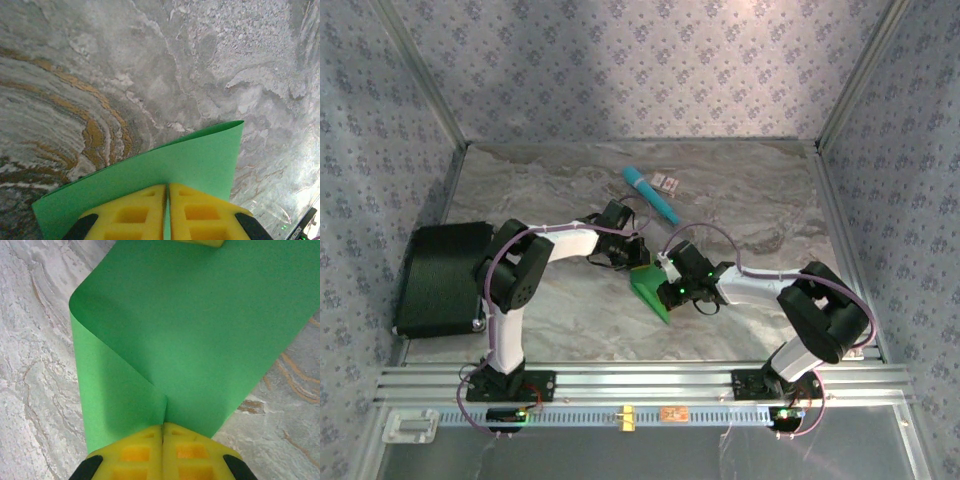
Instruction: Fold a paper plane with a square sheet of paper (pick it up from the middle)
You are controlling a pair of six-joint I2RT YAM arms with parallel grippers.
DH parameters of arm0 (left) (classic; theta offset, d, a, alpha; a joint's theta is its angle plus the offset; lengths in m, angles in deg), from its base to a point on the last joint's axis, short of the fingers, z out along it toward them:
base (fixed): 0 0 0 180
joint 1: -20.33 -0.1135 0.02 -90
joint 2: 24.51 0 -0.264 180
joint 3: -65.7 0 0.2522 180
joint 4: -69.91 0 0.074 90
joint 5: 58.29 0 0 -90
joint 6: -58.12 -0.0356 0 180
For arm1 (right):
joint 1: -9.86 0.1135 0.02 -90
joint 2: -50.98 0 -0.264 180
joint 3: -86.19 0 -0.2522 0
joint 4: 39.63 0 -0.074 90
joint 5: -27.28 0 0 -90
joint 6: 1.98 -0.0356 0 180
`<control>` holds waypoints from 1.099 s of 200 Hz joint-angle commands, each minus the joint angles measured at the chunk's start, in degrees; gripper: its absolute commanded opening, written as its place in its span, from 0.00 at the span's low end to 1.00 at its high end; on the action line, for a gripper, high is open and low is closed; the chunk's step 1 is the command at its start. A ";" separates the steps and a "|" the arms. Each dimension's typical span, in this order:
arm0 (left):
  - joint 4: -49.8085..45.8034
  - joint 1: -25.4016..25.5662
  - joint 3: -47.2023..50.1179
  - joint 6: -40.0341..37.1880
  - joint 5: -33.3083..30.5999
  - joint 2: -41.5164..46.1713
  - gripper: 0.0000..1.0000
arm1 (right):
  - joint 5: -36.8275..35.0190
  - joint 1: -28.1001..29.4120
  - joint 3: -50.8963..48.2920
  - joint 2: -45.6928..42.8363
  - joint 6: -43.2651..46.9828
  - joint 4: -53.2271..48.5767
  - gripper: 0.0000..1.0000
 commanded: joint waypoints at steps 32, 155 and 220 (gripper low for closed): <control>-2.53 0.61 -0.86 -0.34 -1.80 0.02 0.13 | -0.67 0.03 0.53 1.73 -0.89 -1.67 0.00; 3.20 -3.84 11.22 6.94 -7.31 20.95 0.31 | -1.37 -1.41 -0.02 2.07 -3.88 1.09 0.00; 22.45 4.05 21.52 21.09 0.20 21.32 0.09 | -1.29 -2.15 -0.81 0.74 -5.10 1.83 0.00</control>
